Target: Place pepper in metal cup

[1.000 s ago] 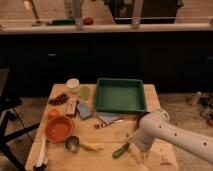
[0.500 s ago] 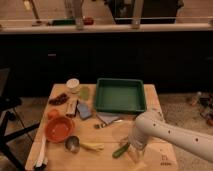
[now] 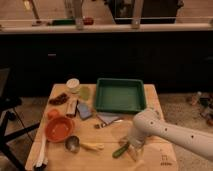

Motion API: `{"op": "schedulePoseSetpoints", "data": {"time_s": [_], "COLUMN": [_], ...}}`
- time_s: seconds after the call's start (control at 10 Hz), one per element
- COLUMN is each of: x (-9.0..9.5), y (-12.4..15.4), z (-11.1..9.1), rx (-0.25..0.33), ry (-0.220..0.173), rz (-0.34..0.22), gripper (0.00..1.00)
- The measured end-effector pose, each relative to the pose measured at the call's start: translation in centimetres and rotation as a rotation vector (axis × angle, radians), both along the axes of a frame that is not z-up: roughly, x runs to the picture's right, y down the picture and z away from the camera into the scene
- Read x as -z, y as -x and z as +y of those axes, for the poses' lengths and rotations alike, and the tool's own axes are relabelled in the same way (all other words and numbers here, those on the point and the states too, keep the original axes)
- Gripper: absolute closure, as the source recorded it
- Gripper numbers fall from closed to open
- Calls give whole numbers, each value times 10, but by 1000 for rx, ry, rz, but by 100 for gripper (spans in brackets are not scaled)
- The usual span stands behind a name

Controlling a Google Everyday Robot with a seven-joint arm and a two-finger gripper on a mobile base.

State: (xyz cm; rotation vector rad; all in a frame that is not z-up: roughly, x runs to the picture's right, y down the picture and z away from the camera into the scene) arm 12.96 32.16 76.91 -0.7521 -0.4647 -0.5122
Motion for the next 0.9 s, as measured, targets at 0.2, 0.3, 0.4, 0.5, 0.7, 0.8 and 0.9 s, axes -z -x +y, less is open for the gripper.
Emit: {"op": "schedulePoseSetpoints", "data": {"time_s": [0.2, 0.3, 0.4, 0.5, 0.7, 0.8, 0.9], "x": [-2, -2, -2, -2, -2, -2, -1], "y": [-1, -1, -1, -1, 0, -1, -2], "z": [0, 0, 1, 1, 2, 2, 3], "rx": [-2, -4, -3, -1, 6, 7, 7], "ry": [3, 3, 5, 8, 10, 11, 13], "rz": [3, 3, 4, 9, 14, 15, 20], "gripper": [48, 59, 68, 79, 97, 100, 100]}}
